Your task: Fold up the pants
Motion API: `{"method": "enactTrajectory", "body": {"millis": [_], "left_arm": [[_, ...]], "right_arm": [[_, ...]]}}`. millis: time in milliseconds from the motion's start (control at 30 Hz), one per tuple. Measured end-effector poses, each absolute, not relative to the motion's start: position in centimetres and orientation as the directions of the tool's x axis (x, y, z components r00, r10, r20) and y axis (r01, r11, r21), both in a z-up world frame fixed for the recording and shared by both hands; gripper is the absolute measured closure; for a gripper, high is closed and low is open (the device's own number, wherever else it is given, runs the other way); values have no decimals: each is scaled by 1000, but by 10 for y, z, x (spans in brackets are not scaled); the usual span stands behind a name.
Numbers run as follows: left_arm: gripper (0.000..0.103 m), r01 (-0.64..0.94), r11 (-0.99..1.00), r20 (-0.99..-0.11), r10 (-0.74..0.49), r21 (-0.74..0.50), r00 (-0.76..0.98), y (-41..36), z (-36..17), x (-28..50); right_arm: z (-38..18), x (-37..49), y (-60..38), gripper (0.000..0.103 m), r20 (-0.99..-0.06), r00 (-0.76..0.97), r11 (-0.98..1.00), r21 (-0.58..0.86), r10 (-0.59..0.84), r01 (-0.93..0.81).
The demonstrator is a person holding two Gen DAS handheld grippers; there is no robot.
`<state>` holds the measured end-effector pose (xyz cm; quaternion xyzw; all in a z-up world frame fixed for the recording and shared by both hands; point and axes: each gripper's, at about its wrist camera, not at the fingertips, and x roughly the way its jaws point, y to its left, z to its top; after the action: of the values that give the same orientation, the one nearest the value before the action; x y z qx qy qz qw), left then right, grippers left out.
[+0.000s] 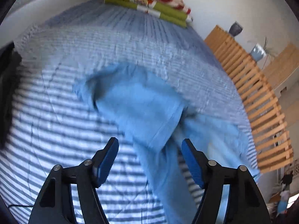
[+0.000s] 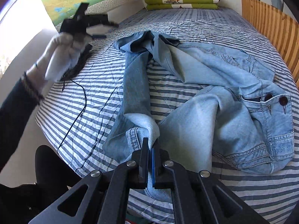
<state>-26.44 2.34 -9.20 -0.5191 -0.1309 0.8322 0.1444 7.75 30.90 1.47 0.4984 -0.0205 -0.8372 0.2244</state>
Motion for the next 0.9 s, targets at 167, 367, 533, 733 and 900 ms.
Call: {"method": "enactTrajectory", "body": {"millis": [167,367,533,733,900], "left_arm": [[38,-56,-939,-886,340,-340,-316,39,-158,-266],[100,-21,-931,-889,356,-366,-287,55,-188,-265],[101,-19,-926,-853,355,-377,-382,30,-149,-234],[101,7,-947,-788,263,-321,-556,-68,-41,-147],[100,167,-950,-773,106,-265,-625,-168,40,-82]], "right_arm": [[17,81,309,101,-826,-412,-903,245,-385,353],[20,81,313,101,-826,-432,-917,236,-363,321],[36,88,310,101,-809,-464,-919,223,-360,325],[63,92,283,101,-760,-497,-890,231,-418,394],[70,88,230,101,-735,-481,-847,241,-478,474]]}}
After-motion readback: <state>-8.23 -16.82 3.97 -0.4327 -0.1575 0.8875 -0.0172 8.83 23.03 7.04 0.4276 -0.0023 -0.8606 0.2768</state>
